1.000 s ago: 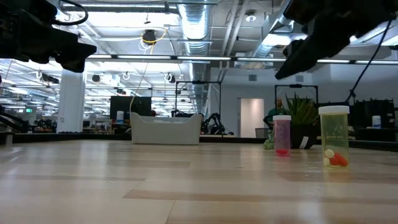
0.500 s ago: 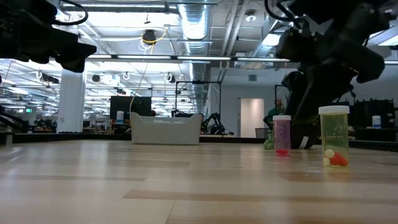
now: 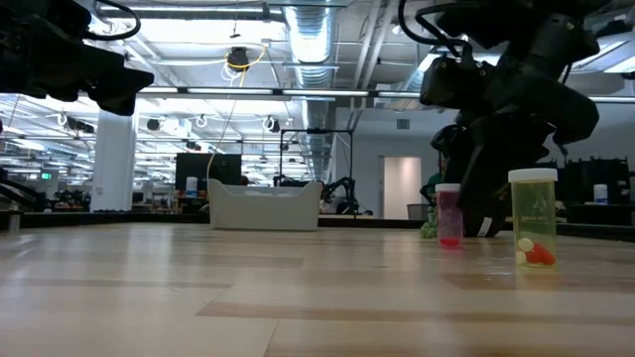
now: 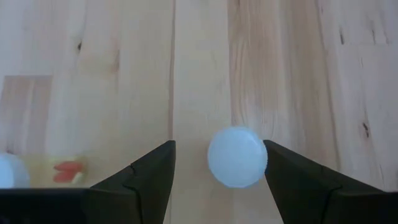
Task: Pick and place pill bottles into a basket
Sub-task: Put the pink pill bottle into the gray container
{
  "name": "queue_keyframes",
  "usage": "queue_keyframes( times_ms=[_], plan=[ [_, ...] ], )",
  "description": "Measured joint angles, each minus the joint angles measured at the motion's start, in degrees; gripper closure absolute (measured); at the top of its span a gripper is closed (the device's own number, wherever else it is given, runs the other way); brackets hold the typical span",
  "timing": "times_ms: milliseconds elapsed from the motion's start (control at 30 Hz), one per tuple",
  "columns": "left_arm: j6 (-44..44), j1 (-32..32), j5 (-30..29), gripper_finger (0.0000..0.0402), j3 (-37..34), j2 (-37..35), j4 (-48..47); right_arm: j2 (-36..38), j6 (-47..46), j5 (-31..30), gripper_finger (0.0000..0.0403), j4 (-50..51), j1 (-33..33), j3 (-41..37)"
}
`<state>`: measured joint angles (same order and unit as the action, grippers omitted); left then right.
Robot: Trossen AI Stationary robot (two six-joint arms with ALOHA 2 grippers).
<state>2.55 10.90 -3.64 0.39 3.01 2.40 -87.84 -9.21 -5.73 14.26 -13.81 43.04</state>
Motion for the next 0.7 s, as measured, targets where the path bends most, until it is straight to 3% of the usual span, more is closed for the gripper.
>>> queue_keyframes(
  times_ms=[200,533,700],
  plan=[
    [0.00,0.00,0.02,0.0193,-0.01,0.00,-0.01,-0.78,0.18,-0.01,0.0191,1.10,0.73,1.49],
    [0.00,-0.02,0.02,0.0193,0.00,0.00,-0.01,-0.14,0.17,-0.05,0.0292,1.61,2.42,1.54],
    [0.00,0.00,0.02,0.0193,0.01,0.00,-0.01,-0.16,1.43,-0.07,0.0300,2.02,3.88,1.83]
  ],
)
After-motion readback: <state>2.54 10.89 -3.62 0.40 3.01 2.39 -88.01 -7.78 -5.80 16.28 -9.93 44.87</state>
